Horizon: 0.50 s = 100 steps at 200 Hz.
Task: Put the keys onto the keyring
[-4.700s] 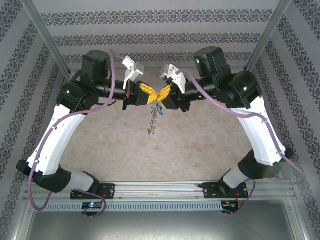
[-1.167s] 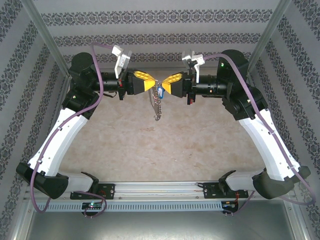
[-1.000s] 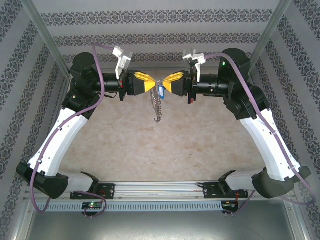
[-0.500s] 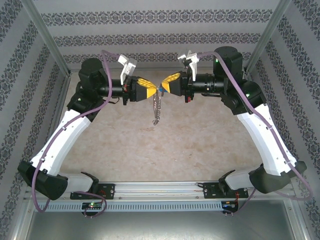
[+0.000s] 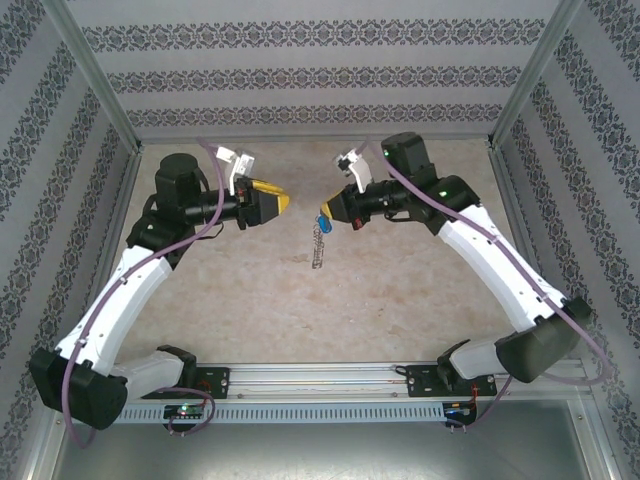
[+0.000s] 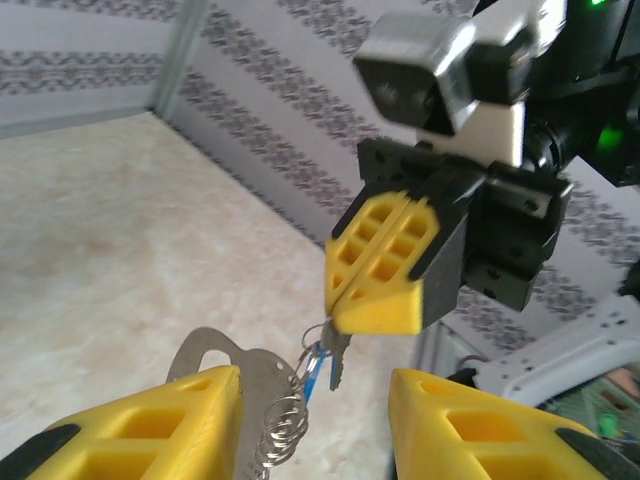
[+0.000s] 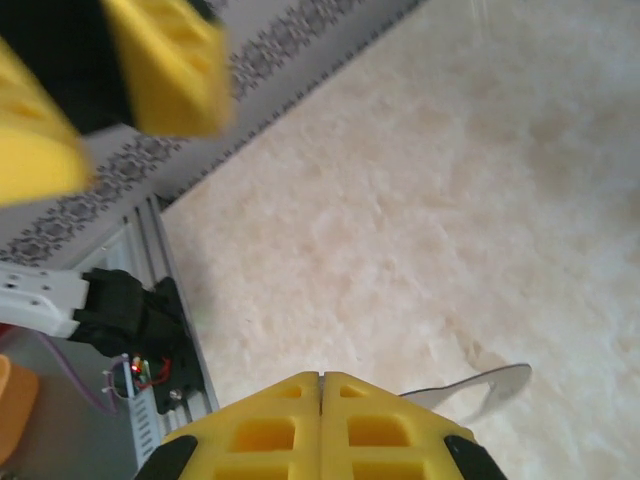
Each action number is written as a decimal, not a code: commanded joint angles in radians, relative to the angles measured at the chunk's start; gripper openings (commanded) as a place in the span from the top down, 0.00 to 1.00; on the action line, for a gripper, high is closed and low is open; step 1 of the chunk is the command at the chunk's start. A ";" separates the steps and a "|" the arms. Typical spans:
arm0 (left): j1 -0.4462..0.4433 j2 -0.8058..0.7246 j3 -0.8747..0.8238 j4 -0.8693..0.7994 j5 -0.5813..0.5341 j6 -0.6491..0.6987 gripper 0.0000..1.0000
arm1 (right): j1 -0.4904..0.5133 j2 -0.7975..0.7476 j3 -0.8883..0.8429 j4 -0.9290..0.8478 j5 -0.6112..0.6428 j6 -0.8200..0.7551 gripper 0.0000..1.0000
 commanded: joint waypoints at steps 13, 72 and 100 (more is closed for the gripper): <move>0.006 -0.049 -0.046 -0.107 -0.163 0.084 0.57 | 0.019 0.070 -0.032 0.129 0.046 0.015 1.00; 0.004 -0.102 -0.126 -0.094 -0.225 0.053 0.56 | 0.019 0.238 -0.052 0.164 0.034 0.054 1.00; 0.005 -0.108 -0.136 -0.117 -0.226 0.052 0.55 | 0.010 0.261 -0.113 0.207 0.043 0.080 1.00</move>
